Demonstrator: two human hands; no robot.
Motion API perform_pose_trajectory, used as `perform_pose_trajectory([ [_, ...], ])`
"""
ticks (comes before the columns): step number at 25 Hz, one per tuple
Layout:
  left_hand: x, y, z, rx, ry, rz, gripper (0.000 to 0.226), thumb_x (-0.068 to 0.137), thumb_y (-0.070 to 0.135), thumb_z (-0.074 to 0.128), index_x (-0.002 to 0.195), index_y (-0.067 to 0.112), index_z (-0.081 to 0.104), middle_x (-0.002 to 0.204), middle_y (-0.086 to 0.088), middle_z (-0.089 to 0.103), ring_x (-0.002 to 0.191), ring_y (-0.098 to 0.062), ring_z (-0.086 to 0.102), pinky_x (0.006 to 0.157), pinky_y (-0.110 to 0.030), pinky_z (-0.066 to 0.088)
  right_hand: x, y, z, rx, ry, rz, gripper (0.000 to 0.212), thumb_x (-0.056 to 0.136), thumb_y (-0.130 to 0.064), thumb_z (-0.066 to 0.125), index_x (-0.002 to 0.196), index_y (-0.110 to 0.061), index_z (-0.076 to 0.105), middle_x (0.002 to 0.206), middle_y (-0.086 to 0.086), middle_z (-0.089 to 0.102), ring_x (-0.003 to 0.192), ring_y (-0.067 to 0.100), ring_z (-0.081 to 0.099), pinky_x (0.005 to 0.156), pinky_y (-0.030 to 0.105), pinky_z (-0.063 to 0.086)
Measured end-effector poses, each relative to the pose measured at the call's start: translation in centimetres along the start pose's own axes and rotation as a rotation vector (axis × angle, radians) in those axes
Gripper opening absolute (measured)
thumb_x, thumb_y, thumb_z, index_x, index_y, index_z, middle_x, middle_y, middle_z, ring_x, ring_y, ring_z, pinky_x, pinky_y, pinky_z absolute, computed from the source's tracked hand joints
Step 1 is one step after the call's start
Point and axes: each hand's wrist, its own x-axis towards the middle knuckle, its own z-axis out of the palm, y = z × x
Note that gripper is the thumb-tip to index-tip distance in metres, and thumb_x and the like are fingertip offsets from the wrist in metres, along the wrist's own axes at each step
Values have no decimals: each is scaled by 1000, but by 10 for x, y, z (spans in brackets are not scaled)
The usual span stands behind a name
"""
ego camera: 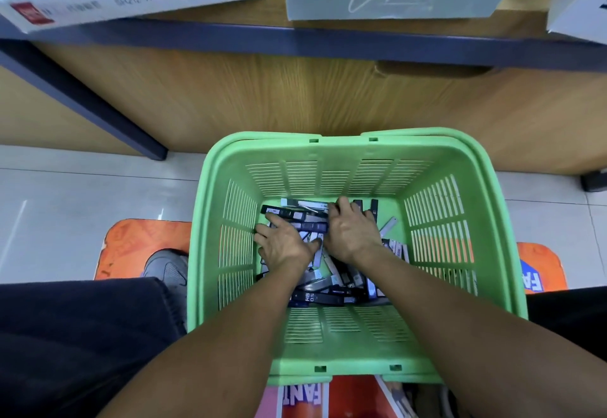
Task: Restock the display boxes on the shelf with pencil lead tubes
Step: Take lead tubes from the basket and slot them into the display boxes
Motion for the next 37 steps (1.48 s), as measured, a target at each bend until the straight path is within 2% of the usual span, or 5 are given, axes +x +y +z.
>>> perform_pose_trajectory([
  [4,-6,2,9,115,-28,-6,135,68,54,87,157,8,-3,142,-17,28,132,-34,29,98,-48,42,-7,7,3,96,-22,53,45,95,-29,59,135,-11,48,128,10,39,109,29,53,92,42,51],
  [11,2,-3,6,-5,-28,-125,100,66,49,89,135,8,29,136,-15,33,126,-30,35,97,-44,46,6,13,-6,170,-76,-23,66,92,-41,66,145,-11,39,137,9,42,130,28,40,109,42,42],
  [19,5,-6,11,-207,-2,-133,87,71,39,90,131,1,40,134,-18,50,126,-34,47,98,-43,50,10,1,1,97,-122,49,44,91,-31,67,125,-8,53,125,13,53,117,29,51,96,37,49],
  [23,0,-4,15,-139,-43,-117,89,72,40,89,134,2,38,135,-17,45,128,-32,42,96,-42,49,8,2,1,162,-175,120,30,91,-26,65,114,-9,57,110,9,59,88,26,52,72,31,43],
  [37,-6,-4,18,27,-140,16,91,69,25,92,133,8,30,135,-13,33,126,-29,34,91,-39,43,11,3,8,301,-118,257,17,88,-18,67,102,-11,61,93,5,60,86,27,64,67,31,49],
])
